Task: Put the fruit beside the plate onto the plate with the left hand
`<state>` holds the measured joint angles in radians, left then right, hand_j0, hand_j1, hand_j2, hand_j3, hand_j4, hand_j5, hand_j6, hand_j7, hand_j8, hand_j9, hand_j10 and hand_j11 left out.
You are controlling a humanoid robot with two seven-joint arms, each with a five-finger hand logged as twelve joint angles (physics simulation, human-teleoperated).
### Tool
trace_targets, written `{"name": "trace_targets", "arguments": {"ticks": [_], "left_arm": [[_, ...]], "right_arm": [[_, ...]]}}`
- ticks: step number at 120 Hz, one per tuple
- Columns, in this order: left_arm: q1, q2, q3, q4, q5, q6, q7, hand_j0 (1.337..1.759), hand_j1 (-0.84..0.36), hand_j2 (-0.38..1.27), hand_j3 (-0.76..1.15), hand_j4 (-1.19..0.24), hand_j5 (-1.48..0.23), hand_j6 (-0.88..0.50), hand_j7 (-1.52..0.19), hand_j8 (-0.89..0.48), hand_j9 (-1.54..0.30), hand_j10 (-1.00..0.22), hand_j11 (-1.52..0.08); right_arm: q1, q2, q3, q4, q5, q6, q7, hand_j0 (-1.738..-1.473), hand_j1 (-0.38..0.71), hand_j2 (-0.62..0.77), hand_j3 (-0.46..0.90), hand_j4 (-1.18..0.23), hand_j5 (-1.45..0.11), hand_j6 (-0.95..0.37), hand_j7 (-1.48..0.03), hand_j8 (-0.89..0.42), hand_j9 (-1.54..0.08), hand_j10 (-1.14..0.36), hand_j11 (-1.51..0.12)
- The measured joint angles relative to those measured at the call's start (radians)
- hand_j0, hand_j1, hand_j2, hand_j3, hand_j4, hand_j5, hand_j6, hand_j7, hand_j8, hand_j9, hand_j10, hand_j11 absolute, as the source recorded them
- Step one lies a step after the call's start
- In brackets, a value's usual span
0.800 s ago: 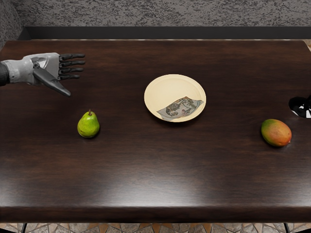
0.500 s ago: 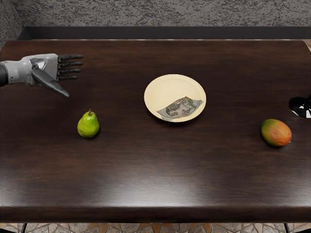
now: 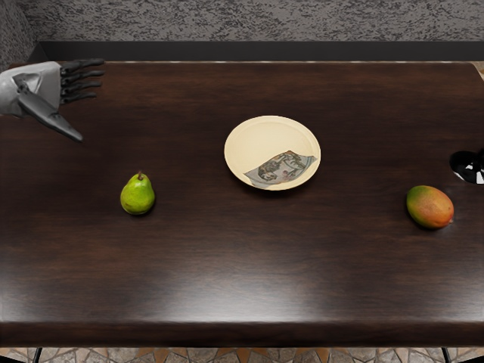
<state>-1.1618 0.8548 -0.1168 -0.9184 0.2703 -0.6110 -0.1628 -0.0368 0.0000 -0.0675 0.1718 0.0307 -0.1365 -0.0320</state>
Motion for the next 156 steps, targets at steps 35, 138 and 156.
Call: {"name": "trace_targets", "arguments": {"ticks": [35, 138, 156], "left_arm": [[-0.033, 0.039, 0.224, -0.182, 0.196, 0.001, -0.33, 1.658, 0.35, 0.0, 0.0, 0.0, 0.0, 0.0, 0.0, 0.0, 0.0, 0.0, 0.0], [0.067, -0.105, 0.262, -0.038, 0.175, 0.001, -0.343, 1.658, 0.35, 0.0, 0.0, 0.0, 0.0, 0.0, 0.0, 0.0, 0.0, 0.0, 0.0], [0.091, -0.148, 0.256, -0.003, 0.173, 0.001, -0.343, 1.658, 0.35, 0.0, 0.0, 0.0, 0.0, 0.0, 0.0, 0.0, 0.0, 0.0, 0.0]], "right_arm": [[0.0, 0.0, 0.0, 0.0, 0.0, 0.0, 0.0, -1.658, -0.31, -0.01, 0.0, -0.03, -0.04, -0.03, -0.04, -0.03, -0.04, -0.03, -0.04], [0.0, 0.0, 0.0, 0.0, 0.0, 0.0, 0.0, -1.658, -0.31, -0.01, 0.0, -0.03, -0.04, -0.03, -0.04, -0.03, -0.04, -0.03, -0.04], [0.0, 0.0, 0.0, 0.0, 0.0, 0.0, 0.0, -1.658, -0.31, -0.01, 0.0, -0.03, -0.04, -0.03, -0.04, -0.03, -0.04, -0.03, -0.04]]}}
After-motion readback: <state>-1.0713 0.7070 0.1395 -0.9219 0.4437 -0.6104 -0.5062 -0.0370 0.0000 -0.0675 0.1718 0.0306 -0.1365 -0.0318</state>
